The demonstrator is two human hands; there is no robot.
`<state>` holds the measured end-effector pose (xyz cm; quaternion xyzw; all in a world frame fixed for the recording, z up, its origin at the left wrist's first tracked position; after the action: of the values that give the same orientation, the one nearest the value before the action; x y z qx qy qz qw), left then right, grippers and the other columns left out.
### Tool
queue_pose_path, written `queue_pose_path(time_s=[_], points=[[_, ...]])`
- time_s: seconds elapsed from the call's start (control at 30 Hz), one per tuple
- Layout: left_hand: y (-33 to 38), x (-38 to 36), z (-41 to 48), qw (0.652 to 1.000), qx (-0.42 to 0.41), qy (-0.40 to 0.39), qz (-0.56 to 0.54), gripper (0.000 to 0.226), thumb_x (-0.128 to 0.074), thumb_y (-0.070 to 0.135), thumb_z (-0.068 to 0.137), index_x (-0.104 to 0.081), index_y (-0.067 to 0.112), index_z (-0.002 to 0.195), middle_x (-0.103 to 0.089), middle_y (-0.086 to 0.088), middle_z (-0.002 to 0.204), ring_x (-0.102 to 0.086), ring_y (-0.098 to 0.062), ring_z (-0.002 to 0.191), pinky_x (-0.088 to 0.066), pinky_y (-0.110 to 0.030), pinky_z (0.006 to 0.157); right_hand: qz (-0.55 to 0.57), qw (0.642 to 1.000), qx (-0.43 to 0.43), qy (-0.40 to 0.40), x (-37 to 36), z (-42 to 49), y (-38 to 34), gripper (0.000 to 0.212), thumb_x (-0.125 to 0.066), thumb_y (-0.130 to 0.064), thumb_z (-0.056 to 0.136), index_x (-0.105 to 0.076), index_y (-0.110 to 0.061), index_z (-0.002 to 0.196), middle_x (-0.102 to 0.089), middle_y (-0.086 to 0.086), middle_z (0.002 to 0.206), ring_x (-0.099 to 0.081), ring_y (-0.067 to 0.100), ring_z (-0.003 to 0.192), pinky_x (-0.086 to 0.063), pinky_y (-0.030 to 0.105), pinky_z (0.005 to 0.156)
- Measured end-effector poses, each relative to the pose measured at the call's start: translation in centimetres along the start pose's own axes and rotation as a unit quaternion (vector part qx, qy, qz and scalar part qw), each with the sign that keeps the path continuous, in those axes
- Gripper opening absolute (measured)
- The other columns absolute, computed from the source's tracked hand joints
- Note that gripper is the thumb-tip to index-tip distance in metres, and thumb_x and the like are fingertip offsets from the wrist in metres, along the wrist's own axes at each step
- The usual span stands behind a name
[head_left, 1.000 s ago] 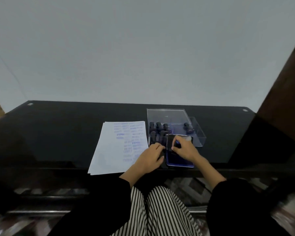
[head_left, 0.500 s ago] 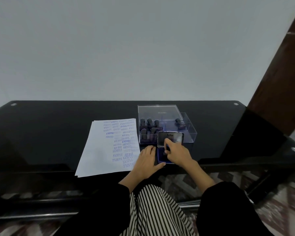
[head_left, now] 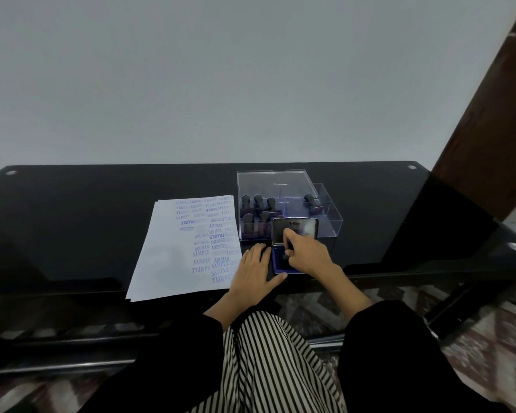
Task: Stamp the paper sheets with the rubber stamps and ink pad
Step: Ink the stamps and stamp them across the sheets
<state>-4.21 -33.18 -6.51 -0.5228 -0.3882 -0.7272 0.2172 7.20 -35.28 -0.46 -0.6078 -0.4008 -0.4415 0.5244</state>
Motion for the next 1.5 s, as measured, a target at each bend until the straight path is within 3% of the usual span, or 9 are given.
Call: queue_pose_path(time_s=[0.2,0.63,0.83,1.13,1.33,1.4,1.5], points=[[-0.1,-0.2,0.1,1.0,0.002,0.001,0.003,0.071,-0.039,0.054,0.092,-0.023,0.009,0.145,-0.022,-0.008,0.151,-0.019,-0.022,0.14,-0.013,-0.032,0.116,0.01,0.999,-0.018,0.042,-0.3,-0.6,-0.2,0.017,-0.048,-0.008,0.088,-0.034,-0.016,0.088,-0.05,0.007,0.078,-0.046,0.026,0.069,-0.035,0.033,0.06],[-0.1,-0.2,0.2,1.0,-0.002,0.004,-0.006,0.068,-0.041,0.051,0.093,-0.025,0.009,0.144,-0.024,-0.009,0.149,-0.02,-0.023,0.139,-0.013,-0.031,0.115,0.022,0.997,-0.023,0.066,-0.5,-0.9,-0.1,0.017,-0.05,-0.01,0.09,-0.034,-0.016,0.089,-0.06,0.012,0.085,-0.057,0.032,0.079,-0.038,0.033,0.06],[0.0,-0.2,0.2,1.0,-0.004,-0.006,-0.006,0.069,-0.04,0.051,0.093,-0.023,0.007,0.145,-0.021,-0.01,0.151,-0.017,-0.024,0.141,-0.011,-0.032,0.116,0.038,0.998,-0.039,0.043,-0.2,-0.2,-0.2,0.016,-0.051,-0.011,0.089,-0.036,-0.015,0.089,-0.051,0.009,0.079,-0.045,0.027,0.072,-0.035,0.032,0.061],[0.1,0.1,0.1,1.0,-0.01,0.007,-0.017,0.067,-0.042,0.051,0.093,-0.028,0.008,0.143,-0.026,-0.011,0.148,-0.022,-0.024,0.139,-0.013,-0.031,0.115,0.012,0.995,-0.016,0.094,-1.0,-1.5,-0.2,0.016,-0.047,-0.012,0.094,-0.032,-0.016,0.09,-0.051,0.005,0.077,-0.046,0.024,0.067,-0.035,0.031,0.057],[0.1,-0.1,0.1,1.0,-0.006,-0.01,-0.012,0.087,-0.023,0.068,0.08,-0.027,0.008,0.143,-0.026,-0.011,0.148,-0.021,-0.024,0.139,-0.013,-0.032,0.116,0.023,0.997,-0.027,0.076,-0.8,-0.9,-0.1,0.017,-0.049,-0.012,0.092,-0.033,-0.016,0.089,-0.061,0.013,0.086,-0.047,0.024,0.068,-0.034,0.031,0.058],[0.0,-0.1,0.1,1.0,-0.007,-0.008,-0.013,0.098,-0.01,0.071,0.07,-0.028,0.008,0.143,-0.026,-0.011,0.148,-0.021,-0.025,0.139,-0.013,-0.033,0.116,0.032,0.997,-0.034,0.06,-0.6,-0.4,0.0,0.017,-0.051,-0.012,0.09,-0.034,-0.016,0.088,-0.061,0.014,0.087,-0.047,0.025,0.07,-0.034,0.031,0.059],[-0.1,-0.2,0.2,1.0,-0.006,-0.007,-0.019,0.101,-0.007,0.071,0.067,-0.028,0.007,0.143,-0.027,-0.011,0.148,-0.022,-0.026,0.139,-0.014,-0.034,0.116,0.036,0.998,-0.04,0.038,-0.5,0.1,0.0,0.017,-0.052,-0.012,0.089,-0.035,-0.015,0.088,-0.055,0.012,0.083,-0.047,0.026,0.071,-0.035,0.031,0.06]])
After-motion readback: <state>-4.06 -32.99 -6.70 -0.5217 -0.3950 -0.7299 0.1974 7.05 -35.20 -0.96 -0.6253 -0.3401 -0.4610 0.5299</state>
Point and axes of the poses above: each hand's wrist, its own z-axis towards the middle knuckle, its own x-axis out of the back of the hand, y = z × x, the point moved 5 cm from there along z, towards the middle knuckle
